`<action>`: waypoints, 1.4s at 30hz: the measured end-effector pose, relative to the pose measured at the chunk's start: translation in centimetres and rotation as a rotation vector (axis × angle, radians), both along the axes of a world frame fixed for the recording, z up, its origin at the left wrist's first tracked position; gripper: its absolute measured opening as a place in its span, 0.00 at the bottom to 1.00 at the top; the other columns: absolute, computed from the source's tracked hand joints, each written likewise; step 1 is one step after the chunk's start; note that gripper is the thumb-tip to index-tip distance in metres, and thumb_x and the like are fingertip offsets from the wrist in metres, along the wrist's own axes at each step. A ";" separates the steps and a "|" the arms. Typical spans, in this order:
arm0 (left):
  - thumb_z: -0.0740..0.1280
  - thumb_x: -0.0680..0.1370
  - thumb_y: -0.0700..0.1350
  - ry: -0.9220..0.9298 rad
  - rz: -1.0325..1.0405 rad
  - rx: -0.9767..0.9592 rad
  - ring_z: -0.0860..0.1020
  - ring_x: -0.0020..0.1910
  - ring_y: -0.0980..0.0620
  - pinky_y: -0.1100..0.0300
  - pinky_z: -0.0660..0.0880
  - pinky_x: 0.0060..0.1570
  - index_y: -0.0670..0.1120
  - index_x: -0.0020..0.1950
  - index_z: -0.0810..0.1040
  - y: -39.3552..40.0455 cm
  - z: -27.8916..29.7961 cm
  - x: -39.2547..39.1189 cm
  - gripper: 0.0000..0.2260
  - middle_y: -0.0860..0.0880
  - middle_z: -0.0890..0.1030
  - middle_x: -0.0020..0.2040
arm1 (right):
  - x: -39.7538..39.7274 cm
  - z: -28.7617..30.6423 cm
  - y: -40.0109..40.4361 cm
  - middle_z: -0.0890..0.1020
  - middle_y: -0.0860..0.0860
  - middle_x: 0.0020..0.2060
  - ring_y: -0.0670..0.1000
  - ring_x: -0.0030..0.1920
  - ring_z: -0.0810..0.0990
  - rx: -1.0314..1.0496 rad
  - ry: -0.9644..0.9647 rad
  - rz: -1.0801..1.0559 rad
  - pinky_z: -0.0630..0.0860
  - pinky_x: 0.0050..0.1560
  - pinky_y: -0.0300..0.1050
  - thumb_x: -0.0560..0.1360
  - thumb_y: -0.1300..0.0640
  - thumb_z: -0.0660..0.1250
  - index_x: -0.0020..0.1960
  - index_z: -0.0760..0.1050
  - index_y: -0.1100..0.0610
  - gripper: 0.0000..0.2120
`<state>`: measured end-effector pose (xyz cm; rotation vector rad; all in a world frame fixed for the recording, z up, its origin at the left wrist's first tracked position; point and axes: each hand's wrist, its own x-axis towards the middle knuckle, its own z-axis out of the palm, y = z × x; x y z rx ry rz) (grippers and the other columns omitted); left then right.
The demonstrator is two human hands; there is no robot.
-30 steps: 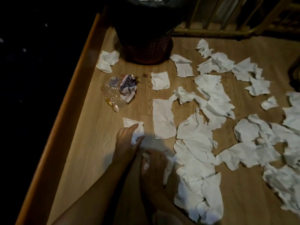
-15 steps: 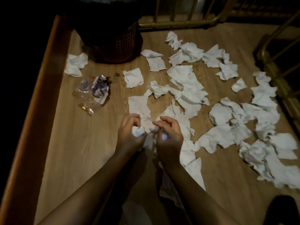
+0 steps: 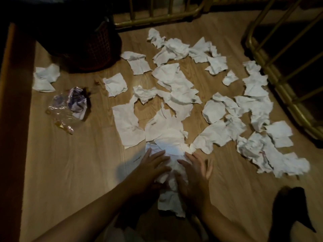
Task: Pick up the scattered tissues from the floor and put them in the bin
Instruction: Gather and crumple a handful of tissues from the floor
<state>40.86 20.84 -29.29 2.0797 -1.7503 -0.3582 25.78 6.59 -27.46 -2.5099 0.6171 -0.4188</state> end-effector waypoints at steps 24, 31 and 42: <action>0.73 0.74 0.40 0.293 0.839 -0.451 0.76 0.41 0.57 0.66 0.71 0.40 0.45 0.48 0.81 -0.6 5.6 5.3 0.04 0.51 0.81 0.43 | 12.9 5.0 -3.4 0.78 0.54 0.50 0.50 0.52 0.75 0.216 -0.335 -0.046 0.71 0.52 0.37 0.69 0.68 0.66 0.49 0.78 0.61 0.10; 0.75 0.73 0.39 0.323 1.091 -0.579 0.77 0.44 0.56 0.65 0.74 0.43 0.45 0.54 0.83 0.9 5.8 5.4 0.11 0.49 0.78 0.46 | 11.6 7.1 -5.5 0.79 0.54 0.43 0.50 0.46 0.77 0.218 -0.472 -0.190 0.73 0.48 0.37 0.68 0.72 0.62 0.46 0.79 0.62 0.12; 0.74 0.73 0.45 0.402 0.761 -0.196 0.60 0.68 0.66 0.74 0.61 0.61 0.49 0.68 0.75 2.5 3.3 1.0 0.23 0.56 0.66 0.71 | 1.0 -0.7 -2.0 0.71 0.49 0.62 0.52 0.63 0.67 -0.001 0.222 -0.199 0.64 0.65 0.57 0.71 0.35 0.66 0.64 0.72 0.46 0.25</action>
